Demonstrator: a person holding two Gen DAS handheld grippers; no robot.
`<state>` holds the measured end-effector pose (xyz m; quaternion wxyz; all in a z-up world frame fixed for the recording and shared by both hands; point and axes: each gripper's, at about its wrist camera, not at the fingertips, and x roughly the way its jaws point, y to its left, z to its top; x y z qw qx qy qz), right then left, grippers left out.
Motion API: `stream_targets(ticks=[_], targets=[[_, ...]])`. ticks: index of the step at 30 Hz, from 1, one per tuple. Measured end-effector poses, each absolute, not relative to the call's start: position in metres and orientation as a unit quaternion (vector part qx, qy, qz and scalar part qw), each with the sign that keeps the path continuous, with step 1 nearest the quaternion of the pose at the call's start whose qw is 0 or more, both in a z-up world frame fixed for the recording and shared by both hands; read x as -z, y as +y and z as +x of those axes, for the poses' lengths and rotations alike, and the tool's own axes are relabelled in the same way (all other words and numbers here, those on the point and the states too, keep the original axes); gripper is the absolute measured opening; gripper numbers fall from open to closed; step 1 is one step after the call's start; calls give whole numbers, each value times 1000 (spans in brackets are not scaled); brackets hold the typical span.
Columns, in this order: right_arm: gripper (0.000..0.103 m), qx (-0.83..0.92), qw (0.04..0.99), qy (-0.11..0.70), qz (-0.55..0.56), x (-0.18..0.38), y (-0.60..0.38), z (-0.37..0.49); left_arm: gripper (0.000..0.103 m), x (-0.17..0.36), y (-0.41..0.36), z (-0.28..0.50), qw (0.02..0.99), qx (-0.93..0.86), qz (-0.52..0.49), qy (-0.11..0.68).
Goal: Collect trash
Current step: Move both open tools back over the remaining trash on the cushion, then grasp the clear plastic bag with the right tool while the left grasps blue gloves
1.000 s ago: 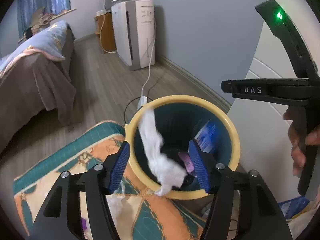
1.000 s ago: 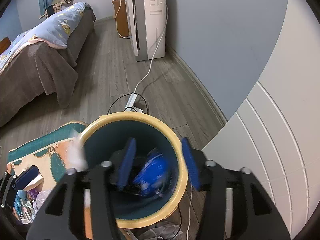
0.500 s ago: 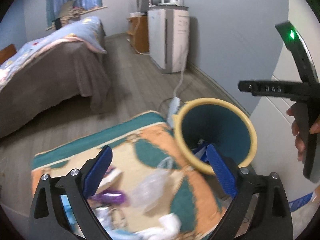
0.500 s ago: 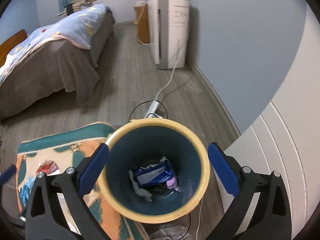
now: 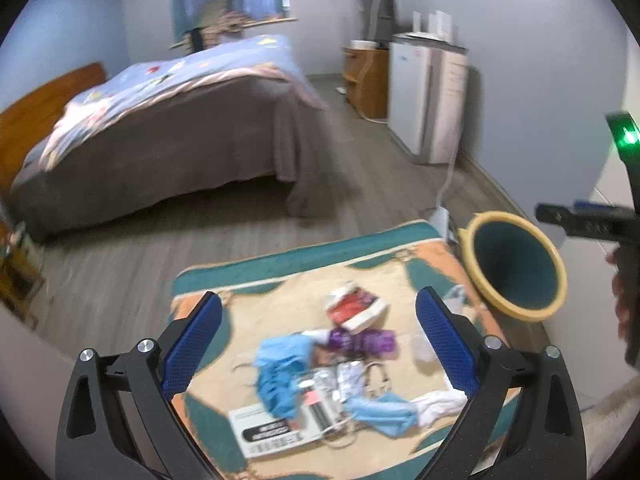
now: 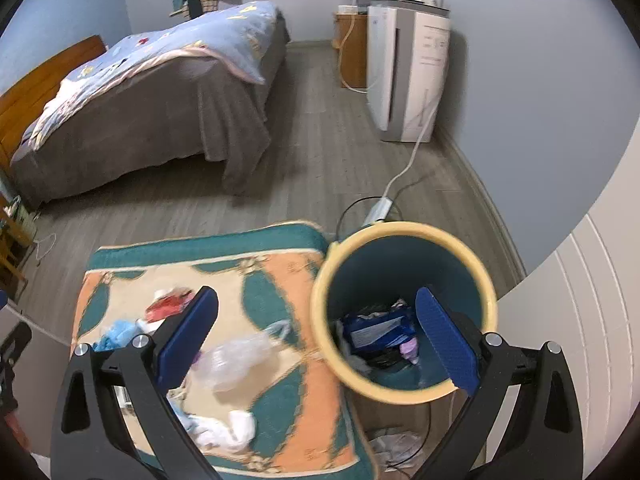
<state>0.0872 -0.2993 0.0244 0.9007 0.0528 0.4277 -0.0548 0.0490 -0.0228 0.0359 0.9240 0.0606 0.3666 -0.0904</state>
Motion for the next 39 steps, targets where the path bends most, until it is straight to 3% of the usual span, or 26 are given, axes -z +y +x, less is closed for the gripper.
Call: stream_targets(ticks=[14, 35, 39], targets=[[97, 33, 879, 473, 39, 21, -214, 91, 96, 24, 58, 67, 903, 9, 1, 430], [97, 38, 821, 569, 7, 109, -195, 138, 96, 117, 37, 100, 846, 23, 23, 532], [93, 21, 804, 594, -18, 124, -188, 141, 89, 129, 36, 104, 830, 32, 10, 557]])
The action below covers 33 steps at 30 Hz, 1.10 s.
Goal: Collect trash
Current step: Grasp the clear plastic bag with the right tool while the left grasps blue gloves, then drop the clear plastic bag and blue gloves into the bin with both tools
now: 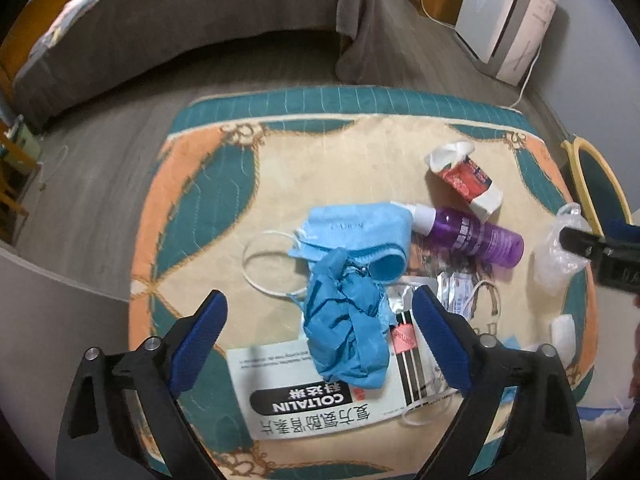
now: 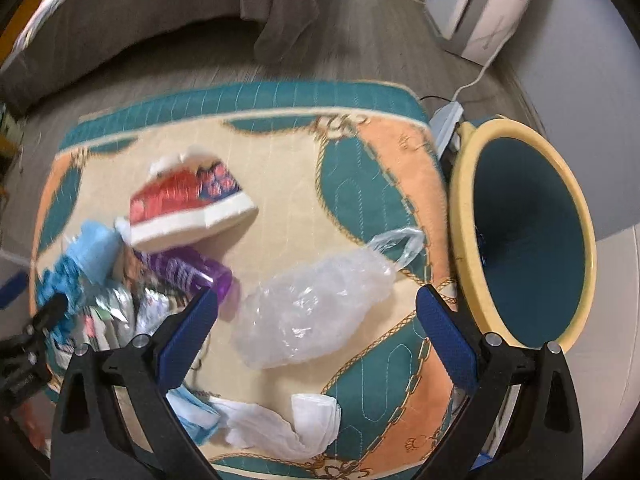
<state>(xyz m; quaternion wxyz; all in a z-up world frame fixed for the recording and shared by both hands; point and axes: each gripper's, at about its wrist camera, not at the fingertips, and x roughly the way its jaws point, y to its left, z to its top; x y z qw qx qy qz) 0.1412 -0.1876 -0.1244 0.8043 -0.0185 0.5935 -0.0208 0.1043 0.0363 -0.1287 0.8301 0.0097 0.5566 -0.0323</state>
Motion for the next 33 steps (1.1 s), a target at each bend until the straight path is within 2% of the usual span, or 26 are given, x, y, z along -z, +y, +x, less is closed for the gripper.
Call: stream_targets(ticks=[1, 2, 3, 4, 5, 6, 8, 13, 22, 33], targets=[[80, 16, 802, 597, -23, 127, -186, 141, 76, 130, 36, 106, 828, 37, 3, 560], [72, 11, 798, 602, -26, 130, -186, 142, 61, 132, 36, 107, 824, 42, -3, 565], [57, 9, 789, 614, -30, 135, -187, 142, 56, 135, 37, 108, 818, 47, -9, 573], [45, 9, 784, 620, -29, 138, -188, 141, 46, 137, 36, 109, 815, 51, -11, 577], [38, 8, 781, 624, -26, 140, -190, 141, 36, 138, 35, 110, 814, 53, -10, 579], [28, 7, 780, 625, -23, 139, -192, 140, 35, 136, 34, 110, 815, 53, -4, 576], [21, 3, 785, 619, -15, 133, -196, 141, 32, 126, 34, 109, 826, 55, 1, 561], [15, -13, 814, 580, 0, 100, -203, 138, 31, 90, 30, 107, 861, 51, 18, 505], [15, -22, 868, 496, -1, 30, -214, 135, 31, 42, 8, 102, 893, 80, 18, 442], [15, -7, 893, 449, 29, -9, -269, 126, 31, 12, -44, 96, 906, 127, 36, 401]])
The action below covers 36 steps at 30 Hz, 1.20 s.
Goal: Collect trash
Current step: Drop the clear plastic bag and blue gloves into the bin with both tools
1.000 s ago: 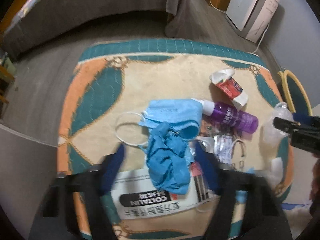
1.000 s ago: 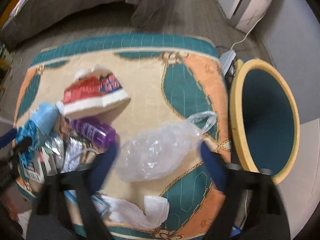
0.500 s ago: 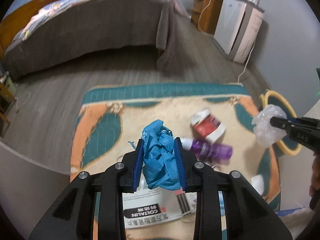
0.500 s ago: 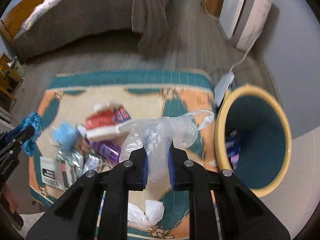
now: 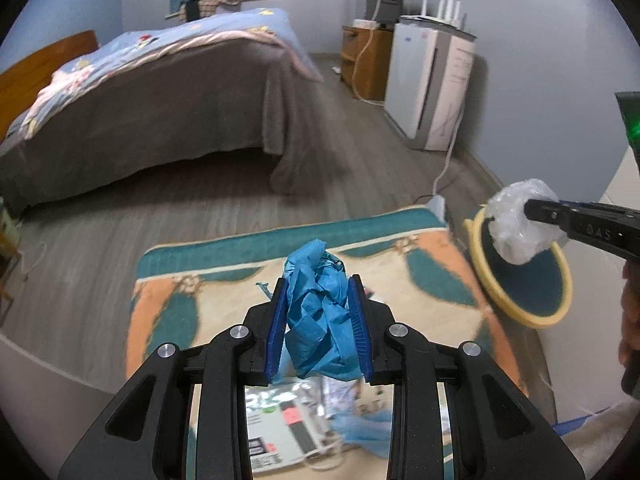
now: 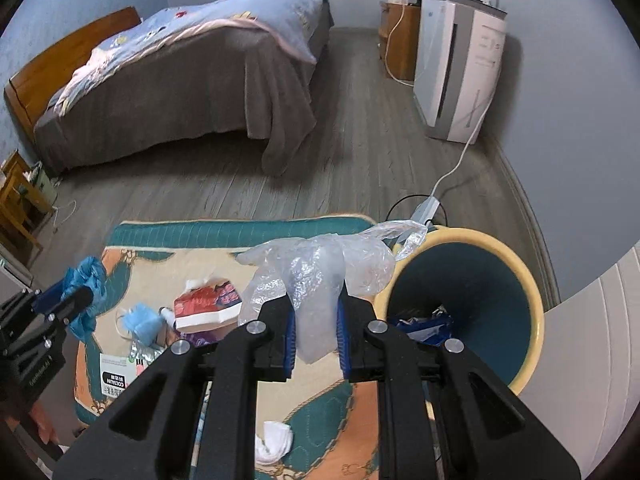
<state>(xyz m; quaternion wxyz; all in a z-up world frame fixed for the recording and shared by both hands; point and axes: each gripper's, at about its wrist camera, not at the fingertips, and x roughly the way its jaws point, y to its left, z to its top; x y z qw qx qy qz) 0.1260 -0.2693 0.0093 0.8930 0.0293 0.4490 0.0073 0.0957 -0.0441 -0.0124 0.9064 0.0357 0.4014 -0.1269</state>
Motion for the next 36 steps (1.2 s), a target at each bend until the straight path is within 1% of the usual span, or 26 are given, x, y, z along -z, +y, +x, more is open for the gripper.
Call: stream_targets(ticks=[10, 17, 23, 26, 27, 31, 36], targets=[[15, -1, 895, 447, 19, -7, -297, 126, 31, 23, -105, 78, 895, 181, 89, 397], [15, 16, 892, 450, 44, -6, -349, 131, 31, 40, -161, 72, 880, 211, 109, 410], [15, 49, 882, 462, 84, 10, -415, 132, 31, 43, -213, 77, 866, 250, 103, 421], [15, 71, 873, 474, 88, 24, -441, 130, 31, 43, -238, 79, 857, 271, 106, 425], [15, 80, 866, 483, 105, 33, -452, 130, 31, 43, -248, 81, 855, 277, 110, 425], [15, 92, 845, 510, 133, 59, -470, 130, 31, 56, -281, 88, 840, 291, 135, 438], [16, 103, 836, 518, 147, 71, -479, 129, 32, 70, -311, 99, 834, 288, 167, 439]])
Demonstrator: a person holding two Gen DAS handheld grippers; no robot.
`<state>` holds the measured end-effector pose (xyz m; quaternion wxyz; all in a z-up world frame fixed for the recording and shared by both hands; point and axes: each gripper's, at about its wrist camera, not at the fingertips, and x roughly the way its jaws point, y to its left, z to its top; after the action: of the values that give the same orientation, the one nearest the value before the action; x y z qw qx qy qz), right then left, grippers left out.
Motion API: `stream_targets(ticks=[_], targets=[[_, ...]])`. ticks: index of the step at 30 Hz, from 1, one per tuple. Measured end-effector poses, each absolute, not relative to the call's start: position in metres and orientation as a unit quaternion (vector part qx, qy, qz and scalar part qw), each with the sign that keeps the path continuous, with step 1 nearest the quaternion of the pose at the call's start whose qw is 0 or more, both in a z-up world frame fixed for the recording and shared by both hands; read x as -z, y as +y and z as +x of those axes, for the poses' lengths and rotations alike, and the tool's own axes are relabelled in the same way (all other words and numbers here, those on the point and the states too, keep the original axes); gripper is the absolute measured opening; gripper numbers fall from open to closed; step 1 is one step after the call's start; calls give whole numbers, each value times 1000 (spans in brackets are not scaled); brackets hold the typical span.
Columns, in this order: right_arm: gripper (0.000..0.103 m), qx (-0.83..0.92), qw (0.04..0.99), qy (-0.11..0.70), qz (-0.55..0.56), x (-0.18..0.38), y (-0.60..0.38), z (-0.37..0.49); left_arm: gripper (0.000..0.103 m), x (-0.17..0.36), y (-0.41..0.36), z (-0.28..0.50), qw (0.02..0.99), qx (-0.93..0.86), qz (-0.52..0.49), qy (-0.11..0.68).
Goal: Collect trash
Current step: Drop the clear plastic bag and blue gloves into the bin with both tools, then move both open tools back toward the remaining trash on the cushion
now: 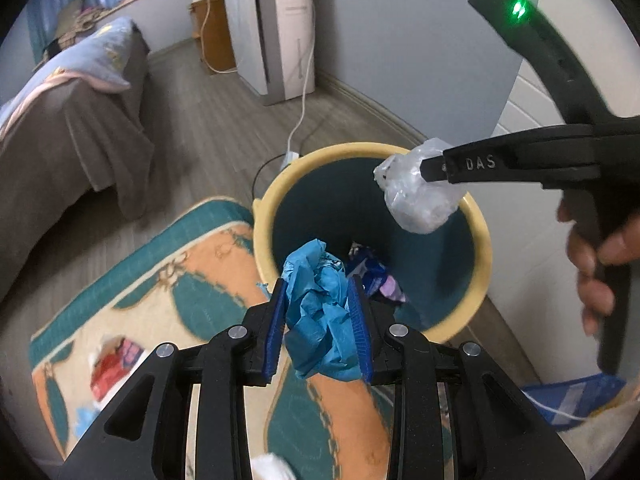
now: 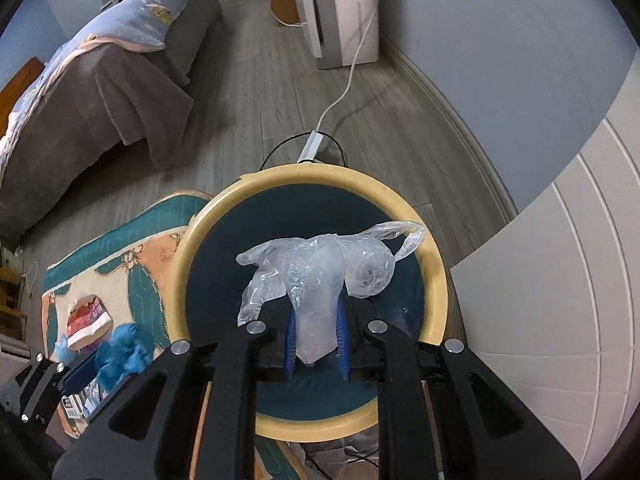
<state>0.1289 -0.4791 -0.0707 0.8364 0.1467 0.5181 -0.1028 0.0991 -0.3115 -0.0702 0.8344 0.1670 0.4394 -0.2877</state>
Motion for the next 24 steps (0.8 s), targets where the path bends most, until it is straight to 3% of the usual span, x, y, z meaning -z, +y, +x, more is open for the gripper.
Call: stream_targets(ticks=[4, 6, 8, 9, 10, 16, 24], targets=[[16, 99, 839, 511, 157, 68, -478, 130, 36, 67, -324, 107, 841, 280, 176, 427], [19, 95, 840, 509, 162, 67, -478, 131, 48, 61, -327, 108, 848, 277, 179, 414], [36, 98, 839, 508, 171, 67, -479, 131, 68, 57, -329, 108, 851, 280, 176, 408], [53, 100, 838, 507, 177, 67, -482, 130, 70, 56, -327, 108, 854, 278, 175, 403], [61, 103, 837, 505, 183, 68, -483, 129, 71, 55, -326, 108, 855, 278, 175, 400], [87, 110, 836, 503, 191, 65, -485, 127, 91, 60, -305, 106, 860, 261, 147, 413], [96, 106, 842, 501, 170, 53, -466, 130, 92, 58, -263, 98, 866, 234, 137, 420]])
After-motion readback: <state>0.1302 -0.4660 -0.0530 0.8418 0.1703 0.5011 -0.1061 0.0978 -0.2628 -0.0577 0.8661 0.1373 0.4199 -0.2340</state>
